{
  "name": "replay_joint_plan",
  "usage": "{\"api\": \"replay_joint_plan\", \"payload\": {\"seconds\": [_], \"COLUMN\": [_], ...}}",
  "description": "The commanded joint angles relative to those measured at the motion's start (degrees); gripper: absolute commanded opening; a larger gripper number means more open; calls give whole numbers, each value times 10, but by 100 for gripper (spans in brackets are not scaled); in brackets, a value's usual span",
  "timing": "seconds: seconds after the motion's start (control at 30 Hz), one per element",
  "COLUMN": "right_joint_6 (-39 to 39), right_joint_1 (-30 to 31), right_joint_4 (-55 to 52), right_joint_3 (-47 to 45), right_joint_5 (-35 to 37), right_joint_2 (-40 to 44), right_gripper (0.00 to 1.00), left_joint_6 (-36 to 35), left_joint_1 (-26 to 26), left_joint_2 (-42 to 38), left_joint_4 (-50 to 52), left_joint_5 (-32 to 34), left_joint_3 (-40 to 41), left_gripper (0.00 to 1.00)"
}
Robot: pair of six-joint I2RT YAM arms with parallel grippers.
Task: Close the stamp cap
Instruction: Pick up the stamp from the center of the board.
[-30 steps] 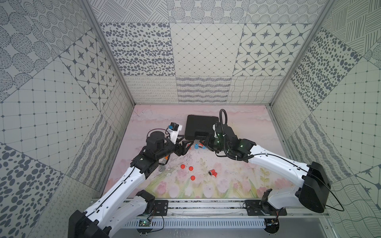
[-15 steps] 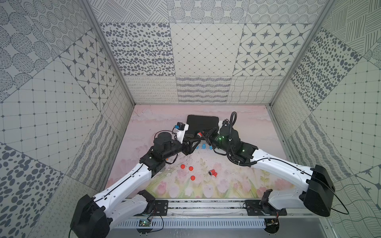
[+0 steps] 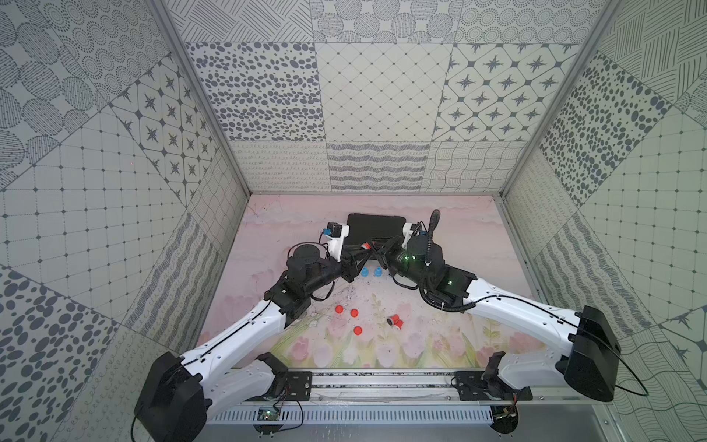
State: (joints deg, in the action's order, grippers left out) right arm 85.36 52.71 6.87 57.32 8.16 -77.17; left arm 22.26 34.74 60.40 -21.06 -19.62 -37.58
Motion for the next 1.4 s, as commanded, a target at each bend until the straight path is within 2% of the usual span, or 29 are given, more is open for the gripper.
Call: {"api": "replay_joint_plan", "payload": {"seconds": [0.0,0.07,0.17,0.27,0.4,0.67,0.8,1.1,1.17,1.37], "right_joint_6": [10,11,11,10,11,11,7,1,-16,-117], "right_joint_1": [7,7,7,7,8,8,8,9,9,-7], "right_joint_4": [34,34,37,37,37,37,36,43,46,55], "right_joint_3": [10,7,5,4,2,-2,1,1,4,-4], "right_joint_5": [-5,-6,-6,-6,-6,-1,-3,-7,-7,-28], "right_joint_2": [2,2,2,1,1,3,2,0,1,30], "right_gripper": [4,4,4,4,4,4,4,4,8,33], "left_joint_6": [15,14,11,8,8,13,13,9,5,-4], "left_joint_1": [-1,0,-1,0,0,-1,-1,-1,-1,-6], "left_joint_2": [6,4,1,-1,0,-5,-6,-8,-12,-29], "left_joint_4": [-57,-58,-59,-62,-71,-93,-90,-83,-77,-27], "left_joint_5": [34,34,35,32,22,14,15,15,14,-13], "left_joint_3": [-3,-1,0,-1,-2,12,11,10,9,-13], "left_gripper": [31,27,27,32,32,38,35,19,16,14]}}
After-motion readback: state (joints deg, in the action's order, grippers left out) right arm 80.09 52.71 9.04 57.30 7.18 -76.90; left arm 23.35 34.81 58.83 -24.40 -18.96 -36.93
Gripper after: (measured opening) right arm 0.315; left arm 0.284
